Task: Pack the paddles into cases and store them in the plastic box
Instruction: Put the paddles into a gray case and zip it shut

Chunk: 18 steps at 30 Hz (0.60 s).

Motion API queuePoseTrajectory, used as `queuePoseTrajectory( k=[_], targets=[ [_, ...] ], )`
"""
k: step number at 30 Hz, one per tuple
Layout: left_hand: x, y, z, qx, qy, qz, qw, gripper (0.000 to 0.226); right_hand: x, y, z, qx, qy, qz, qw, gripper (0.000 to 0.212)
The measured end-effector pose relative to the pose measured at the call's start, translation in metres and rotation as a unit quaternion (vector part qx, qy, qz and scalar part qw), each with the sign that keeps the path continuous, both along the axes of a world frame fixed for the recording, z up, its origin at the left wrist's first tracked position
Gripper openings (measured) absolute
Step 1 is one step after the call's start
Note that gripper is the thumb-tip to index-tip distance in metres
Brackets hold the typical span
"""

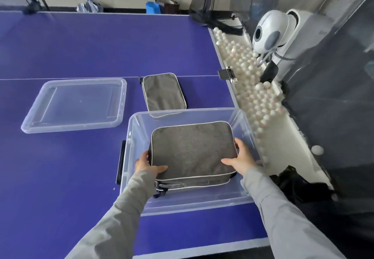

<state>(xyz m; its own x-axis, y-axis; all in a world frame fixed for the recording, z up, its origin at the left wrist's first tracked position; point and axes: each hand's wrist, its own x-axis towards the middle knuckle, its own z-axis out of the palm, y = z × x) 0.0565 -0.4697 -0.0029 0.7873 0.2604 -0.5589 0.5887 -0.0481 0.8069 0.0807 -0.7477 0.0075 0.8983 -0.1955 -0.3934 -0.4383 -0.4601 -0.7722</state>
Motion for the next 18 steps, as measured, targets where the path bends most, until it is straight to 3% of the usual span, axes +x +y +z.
queuePoseTrajectory(
  k=[4,9,11,15,18],
  targets=[
    [0.004,0.0,-0.016,0.029,0.032,-0.011,0.999,0.078,-0.003,-0.001,-0.011,-0.011,0.01,0.009,1.0,0.086],
    [0.007,0.003,-0.025,0.01,0.053,-0.011,0.998,0.05,-0.006,-0.001,-0.023,-0.017,0.022,0.021,0.999,0.088],
    [0.008,0.003,-0.026,0.035,0.059,-0.034,0.997,0.049,-0.005,-0.001,-0.025,-0.018,0.024,0.027,0.999,0.088],
    [0.009,0.005,-0.031,0.106,0.08,-0.093,0.987,0.059,-0.005,-0.002,-0.027,-0.027,0.027,0.036,0.999,0.089],
    [0.009,0.005,-0.032,0.145,0.097,-0.111,0.978,0.081,-0.006,-0.001,-0.026,-0.036,0.034,0.044,0.998,0.091]
  ],
)
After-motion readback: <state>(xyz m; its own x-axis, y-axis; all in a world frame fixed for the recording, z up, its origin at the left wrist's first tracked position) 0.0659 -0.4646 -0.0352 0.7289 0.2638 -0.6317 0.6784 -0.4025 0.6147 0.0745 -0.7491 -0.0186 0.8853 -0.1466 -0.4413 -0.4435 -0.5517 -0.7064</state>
